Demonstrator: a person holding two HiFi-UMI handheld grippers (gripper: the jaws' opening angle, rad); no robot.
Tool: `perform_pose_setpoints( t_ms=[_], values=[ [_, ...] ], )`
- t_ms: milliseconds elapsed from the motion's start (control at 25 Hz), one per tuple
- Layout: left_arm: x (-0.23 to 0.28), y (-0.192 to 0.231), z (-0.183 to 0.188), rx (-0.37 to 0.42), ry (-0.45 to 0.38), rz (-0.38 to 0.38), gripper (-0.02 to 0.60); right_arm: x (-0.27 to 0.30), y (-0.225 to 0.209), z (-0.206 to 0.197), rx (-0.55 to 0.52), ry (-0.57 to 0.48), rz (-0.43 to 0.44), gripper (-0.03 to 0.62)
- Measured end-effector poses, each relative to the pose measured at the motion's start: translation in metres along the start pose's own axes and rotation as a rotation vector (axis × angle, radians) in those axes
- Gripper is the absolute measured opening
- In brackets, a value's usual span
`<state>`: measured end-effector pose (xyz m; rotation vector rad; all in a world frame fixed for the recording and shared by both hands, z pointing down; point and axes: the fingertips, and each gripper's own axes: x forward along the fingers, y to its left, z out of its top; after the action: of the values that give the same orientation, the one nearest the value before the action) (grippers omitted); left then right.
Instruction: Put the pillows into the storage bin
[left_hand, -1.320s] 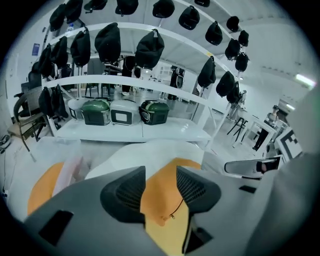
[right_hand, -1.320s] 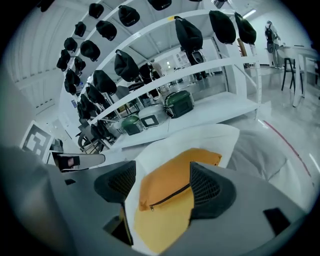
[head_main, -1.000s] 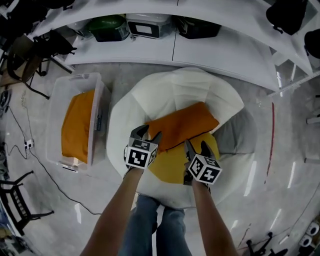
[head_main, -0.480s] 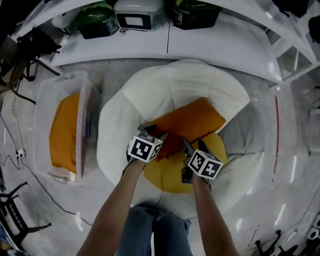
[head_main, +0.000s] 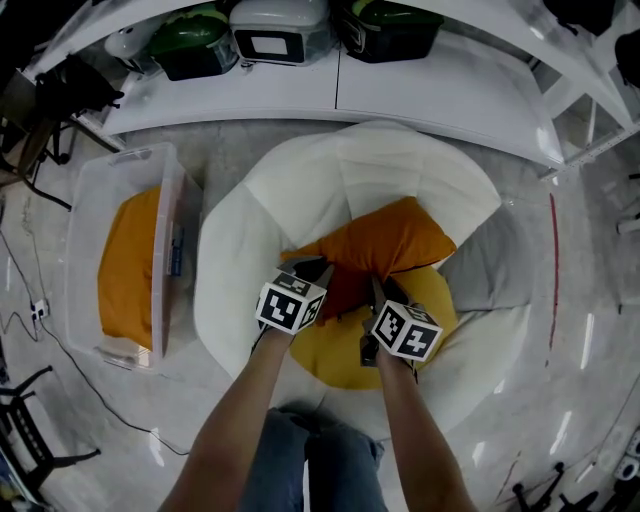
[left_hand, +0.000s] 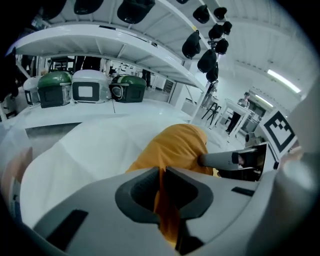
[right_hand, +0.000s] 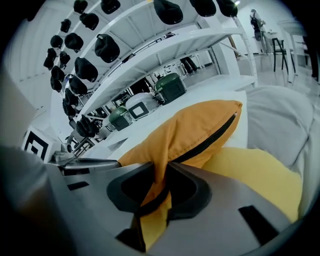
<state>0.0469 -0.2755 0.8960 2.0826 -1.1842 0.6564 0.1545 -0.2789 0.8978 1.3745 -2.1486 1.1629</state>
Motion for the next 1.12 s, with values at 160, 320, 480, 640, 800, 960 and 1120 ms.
perform_pose_setpoints(
  t_ms=[160,320,480,640,800,960,1120],
  values=[
    [-0.028,-0.006,0.014,-0.018,-0.034,0.018,0.044,-0.020,0.019,0.017,-0.030,-0.030,0.022,0.071],
    [-0.072,-0.022,0.037,-0.045,-0.050,0.042,0.034,-0.057,0.046,0.042,-0.038,-0.021,0.034,0.059],
    [-0.128,-0.040,0.062,-0.091,-0.073,0.077,0.028,-0.101,0.087,0.074,-0.090,-0.014,0.074,0.053],
    [-0.188,-0.051,0.094,-0.139,-0.123,0.148,0.026,-0.138,0.133,0.107,-0.142,-0.003,0.138,0.049],
    [-0.248,-0.051,0.120,-0.181,-0.181,0.235,0.026,-0.164,0.182,0.133,-0.188,0.005,0.221,0.049],
    [-0.317,-0.029,0.121,-0.256,-0.250,0.355,0.026,-0.173,0.256,0.140,-0.272,0.025,0.331,0.049],
    [-0.380,0.000,0.102,-0.312,-0.300,0.451,0.026,-0.173,0.327,0.125,-0.348,0.050,0.428,0.049]
  ],
)
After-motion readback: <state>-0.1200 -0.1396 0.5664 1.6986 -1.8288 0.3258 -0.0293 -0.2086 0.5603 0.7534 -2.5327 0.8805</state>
